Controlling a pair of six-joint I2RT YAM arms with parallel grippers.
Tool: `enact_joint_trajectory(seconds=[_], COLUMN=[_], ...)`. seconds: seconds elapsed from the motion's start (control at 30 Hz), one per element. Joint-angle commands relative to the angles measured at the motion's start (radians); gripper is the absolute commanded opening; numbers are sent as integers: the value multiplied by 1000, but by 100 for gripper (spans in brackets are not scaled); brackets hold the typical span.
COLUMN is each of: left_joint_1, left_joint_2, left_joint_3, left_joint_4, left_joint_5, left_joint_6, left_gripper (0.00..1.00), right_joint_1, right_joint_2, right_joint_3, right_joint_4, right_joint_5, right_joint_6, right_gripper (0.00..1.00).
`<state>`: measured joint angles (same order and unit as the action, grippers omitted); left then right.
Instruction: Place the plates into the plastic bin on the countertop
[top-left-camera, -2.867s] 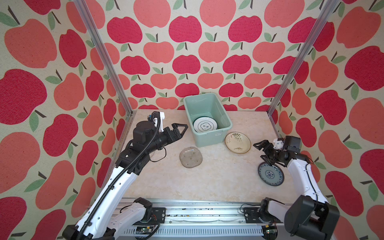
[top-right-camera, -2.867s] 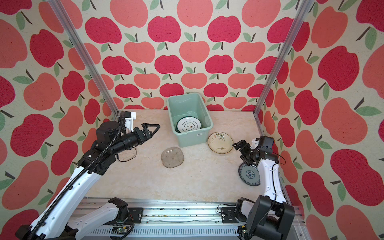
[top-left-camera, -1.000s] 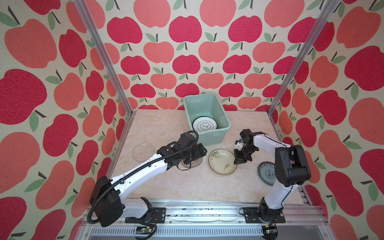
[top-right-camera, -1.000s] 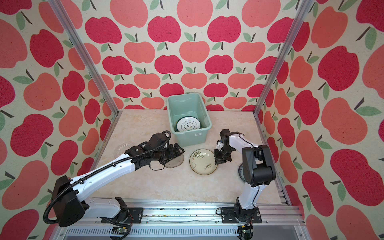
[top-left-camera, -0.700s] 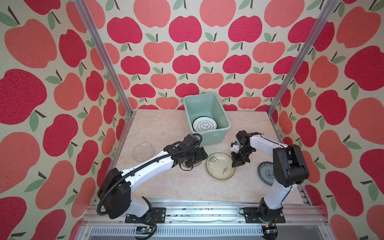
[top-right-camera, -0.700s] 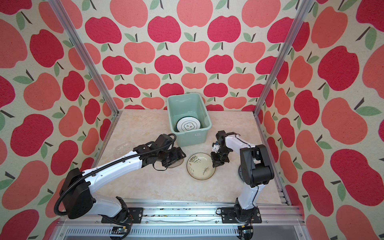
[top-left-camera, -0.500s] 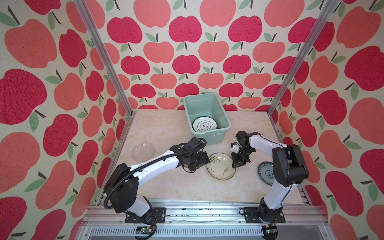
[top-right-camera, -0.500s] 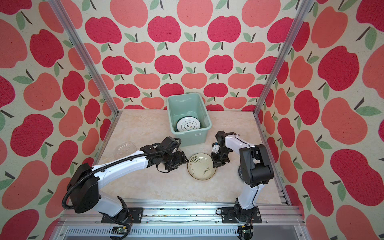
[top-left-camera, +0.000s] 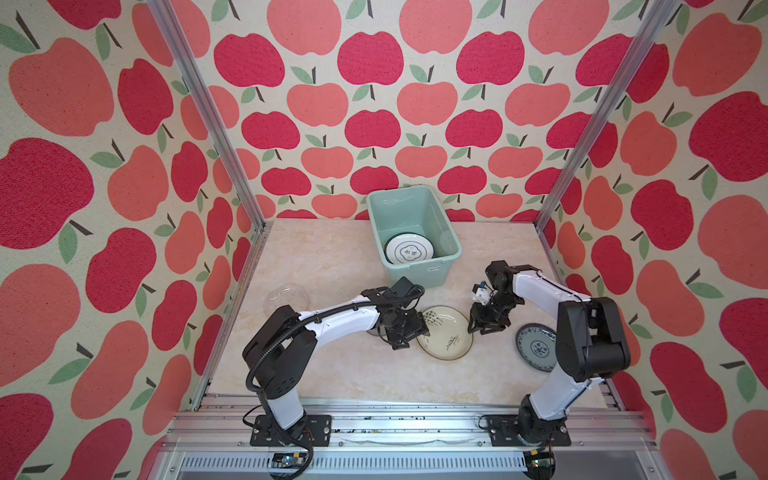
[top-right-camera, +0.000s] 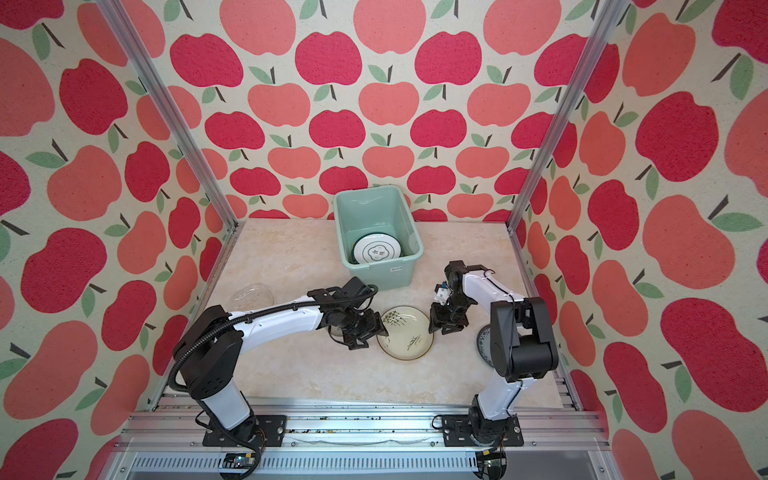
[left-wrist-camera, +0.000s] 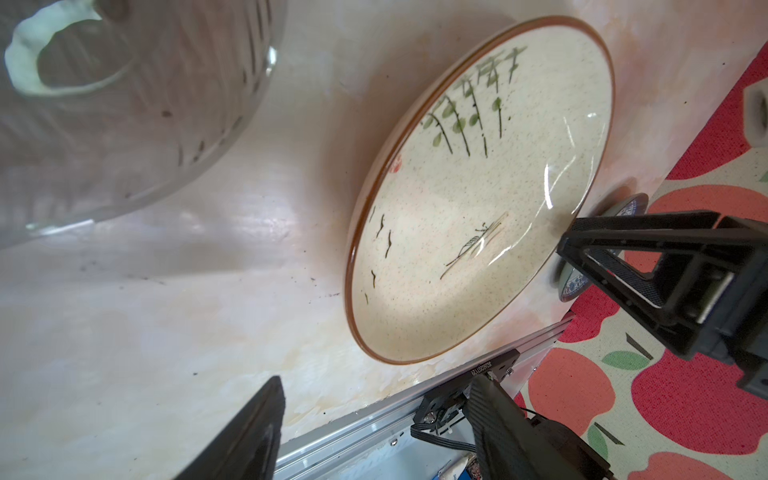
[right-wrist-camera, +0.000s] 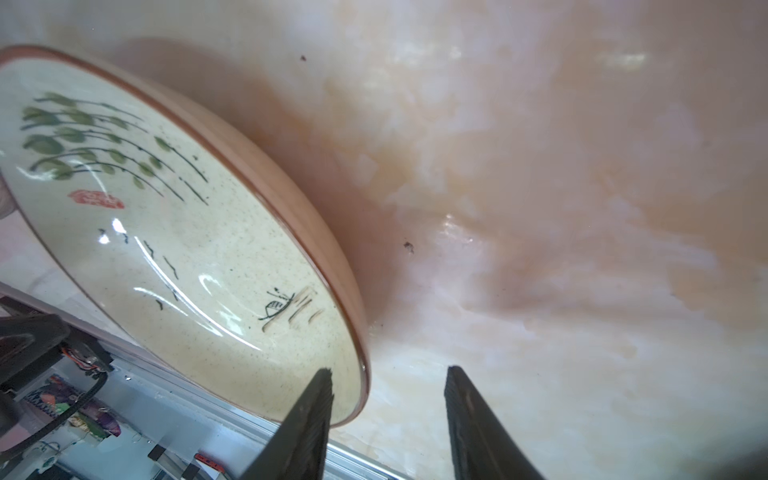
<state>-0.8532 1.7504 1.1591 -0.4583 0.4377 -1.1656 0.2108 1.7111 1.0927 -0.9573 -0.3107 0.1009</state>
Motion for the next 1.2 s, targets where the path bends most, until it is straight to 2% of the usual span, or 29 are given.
enact_joint_trajectory(seconds=[0.0, 0.23, 0.47, 0.67, 1.03, 1.17], left_joint_1=[3, 9, 12, 15, 15, 19], left_joint_2=[40, 106, 175, 197, 226, 230], left_joint_3=[30, 75, 119, 121, 126, 120], left_joint_4=[11, -4, -2, 11, 91, 124], left_joint_5=[28, 27, 49, 45, 86, 97], left_joint_6=[-35, -28, -15, -21, -2, -3], left_gripper=[72, 70, 62, 55, 49, 47], right_joint_1=[-14, -14, -16, -16, -6, 18], right_joint_2=[6, 77, 150, 175, 96, 65], right_joint_3=[-12, 19, 48, 30, -20, -35], right_joint_4=[15, 41, 33, 72, 122, 124], right_joint_5=[-123, -192, -224, -306, -483, -508], right_joint_6=[-16, -21, -53, -53, -27, -20], right_gripper=[49, 50, 50, 50, 47, 44])
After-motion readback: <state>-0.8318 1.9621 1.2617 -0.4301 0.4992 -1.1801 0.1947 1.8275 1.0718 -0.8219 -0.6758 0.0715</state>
